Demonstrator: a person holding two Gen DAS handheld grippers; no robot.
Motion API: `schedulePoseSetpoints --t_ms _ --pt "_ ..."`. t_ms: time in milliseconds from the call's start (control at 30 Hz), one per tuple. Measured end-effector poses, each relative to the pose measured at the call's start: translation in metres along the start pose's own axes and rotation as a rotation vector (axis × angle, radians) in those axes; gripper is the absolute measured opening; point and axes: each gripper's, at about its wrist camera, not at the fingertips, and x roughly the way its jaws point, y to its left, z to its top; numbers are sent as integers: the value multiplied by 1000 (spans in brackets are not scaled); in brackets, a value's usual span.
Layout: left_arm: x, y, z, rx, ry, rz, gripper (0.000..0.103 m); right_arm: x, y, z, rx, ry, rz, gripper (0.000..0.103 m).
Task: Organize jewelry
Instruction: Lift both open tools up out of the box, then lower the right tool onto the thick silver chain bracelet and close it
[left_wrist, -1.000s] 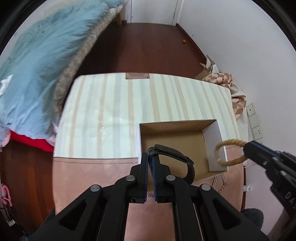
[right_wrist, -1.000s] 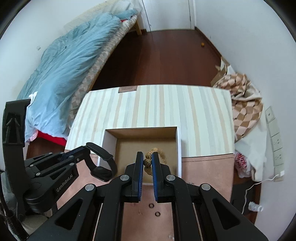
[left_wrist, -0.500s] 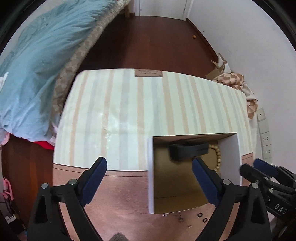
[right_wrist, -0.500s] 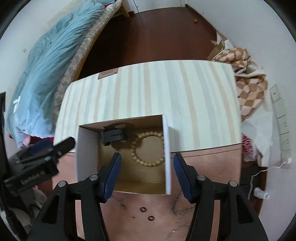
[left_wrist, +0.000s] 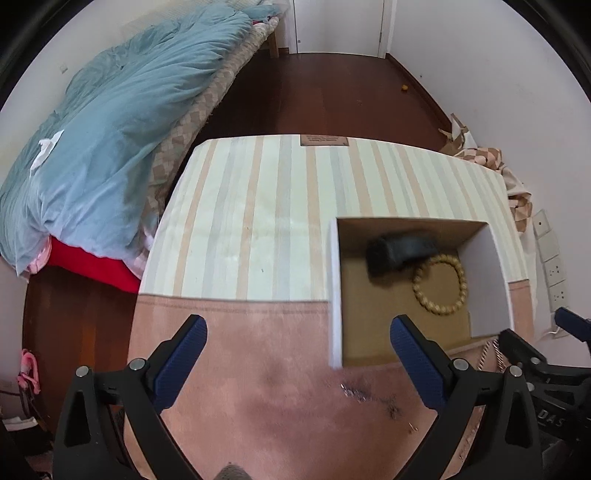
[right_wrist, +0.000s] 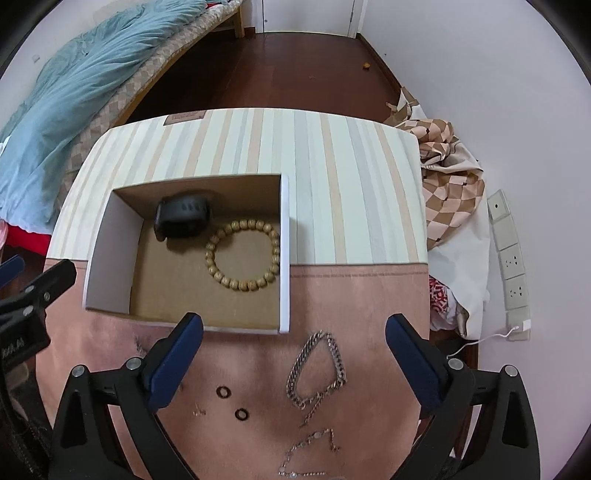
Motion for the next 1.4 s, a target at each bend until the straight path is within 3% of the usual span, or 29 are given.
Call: schedulePoseSetpoints --t_ms 633,1000,1233,1400 --pt "-102 4 -32 -7 -160 6 101 -119 0 -34 23 -194 36 100" --pt "-141 12 -52 -14 -195 -4 101 -169 1 -59 39 -265 84 100" --pt "-130 15 -76 -40 -171 33 101 -154 -24 -78 112 -237 104 100" --pt "-95 11 -99 -36 -124 99 102 -92 -55 -108 229 -93 131 100"
